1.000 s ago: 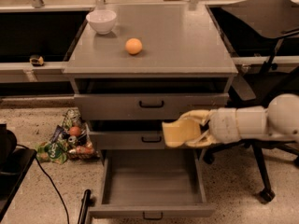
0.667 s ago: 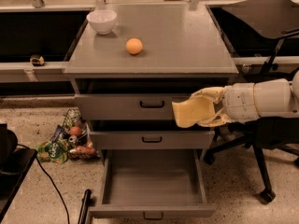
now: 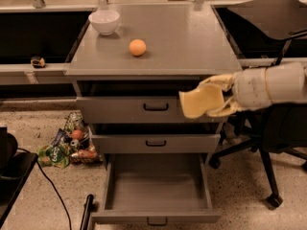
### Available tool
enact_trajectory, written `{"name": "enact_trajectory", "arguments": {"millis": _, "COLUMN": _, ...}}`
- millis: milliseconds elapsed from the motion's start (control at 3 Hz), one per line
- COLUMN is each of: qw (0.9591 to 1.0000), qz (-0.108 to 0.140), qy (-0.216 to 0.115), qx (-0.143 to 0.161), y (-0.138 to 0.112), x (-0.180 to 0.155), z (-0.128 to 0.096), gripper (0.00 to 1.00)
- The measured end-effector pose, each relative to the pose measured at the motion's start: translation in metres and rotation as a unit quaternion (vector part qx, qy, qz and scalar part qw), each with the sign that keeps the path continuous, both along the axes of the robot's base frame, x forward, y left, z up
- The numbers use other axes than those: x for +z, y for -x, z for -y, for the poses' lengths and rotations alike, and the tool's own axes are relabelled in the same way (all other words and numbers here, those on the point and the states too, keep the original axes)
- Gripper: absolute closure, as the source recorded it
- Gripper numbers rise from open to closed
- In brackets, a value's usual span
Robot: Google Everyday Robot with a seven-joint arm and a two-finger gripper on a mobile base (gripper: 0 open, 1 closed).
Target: Pick sponge from bottom drawer and place on counter
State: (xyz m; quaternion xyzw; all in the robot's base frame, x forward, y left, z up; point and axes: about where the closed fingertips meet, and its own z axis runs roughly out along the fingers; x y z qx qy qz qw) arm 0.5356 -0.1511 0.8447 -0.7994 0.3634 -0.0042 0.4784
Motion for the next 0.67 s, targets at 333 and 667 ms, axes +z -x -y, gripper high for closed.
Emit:
{"name": "enact_trajectory", "arguments": {"millis": 333, "qw": 0.9988, "qz": 0.002, "qy": 0.047, "qx": 0.017, "y": -0.031, "x": 0.045, "z": -0.001, "gripper": 1.00}}
{"name": "enact_trajectory", "arguments": {"millis": 667, "qw": 0.9942, "qz": 0.025, "qy": 0.104, "qx": 0.010, "y": -0.073, "x": 0.088, "z": -0.002, "gripper": 1.00}}
